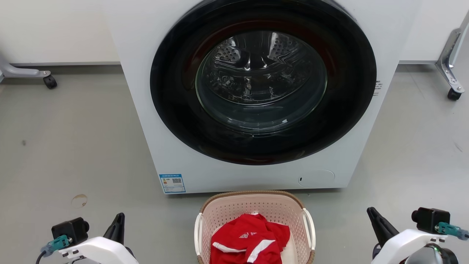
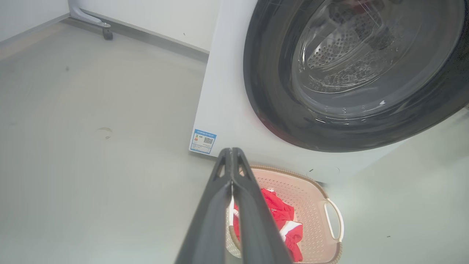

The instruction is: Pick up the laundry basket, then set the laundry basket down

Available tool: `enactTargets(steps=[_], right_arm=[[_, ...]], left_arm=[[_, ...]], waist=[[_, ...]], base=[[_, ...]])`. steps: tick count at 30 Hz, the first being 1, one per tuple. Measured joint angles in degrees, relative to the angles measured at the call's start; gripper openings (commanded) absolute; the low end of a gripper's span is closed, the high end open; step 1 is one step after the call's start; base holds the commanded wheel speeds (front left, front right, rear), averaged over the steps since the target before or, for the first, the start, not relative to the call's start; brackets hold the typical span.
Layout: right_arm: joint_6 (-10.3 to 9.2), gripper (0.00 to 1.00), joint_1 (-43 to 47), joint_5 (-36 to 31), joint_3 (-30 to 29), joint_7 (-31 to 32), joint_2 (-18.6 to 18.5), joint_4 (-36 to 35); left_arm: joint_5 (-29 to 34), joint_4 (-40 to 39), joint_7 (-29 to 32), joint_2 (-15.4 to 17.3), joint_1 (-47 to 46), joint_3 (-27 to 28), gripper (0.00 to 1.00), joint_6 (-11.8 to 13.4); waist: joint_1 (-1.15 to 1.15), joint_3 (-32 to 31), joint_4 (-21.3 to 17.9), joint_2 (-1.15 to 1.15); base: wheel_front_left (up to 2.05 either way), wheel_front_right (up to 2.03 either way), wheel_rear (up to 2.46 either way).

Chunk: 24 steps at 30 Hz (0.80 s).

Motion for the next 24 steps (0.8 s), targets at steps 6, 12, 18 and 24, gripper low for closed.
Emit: enactTargets(steps=[6,12,18,24], right_arm=[[0.00,0.00,0.0,3.0,-1.2,0.3,0.0,-0.3],[0.00,0.00,0.0,6.1,-2.2,0.7,0.0,-0.5],[0.00,0.00,0.0,9.2,-3.6,0.9,0.0,-0.8],[0.00,0.00,-0.1,12.4,-4.7,1.5,0.0,-1.2]], left_arm=[[-1.8,-0.1,0.9,-1.5,0.1,2.0,0.00,-1.2],[-3.6,-0.1,1.4,-2.5,0.8,4.2,0.00,-2.5],[-5.3,-0.2,2.0,-3.7,0.9,6.2,0.00,-3.6],[-7.0,-0.3,3.0,-5.2,1.0,8.4,0.00,-5.0]], waist=[[0.00,0.2,-0.1,0.00],[-0.01,0.4,-0.2,0.00],[-0.01,0.6,-0.3,0.00],[-0.01,0.8,-0.4,0.00]], base=[[0.00,0.00,0.00],[0.00,0.00,0.00],[0.00,0.00,0.00],[0.00,0.00,0.00]])
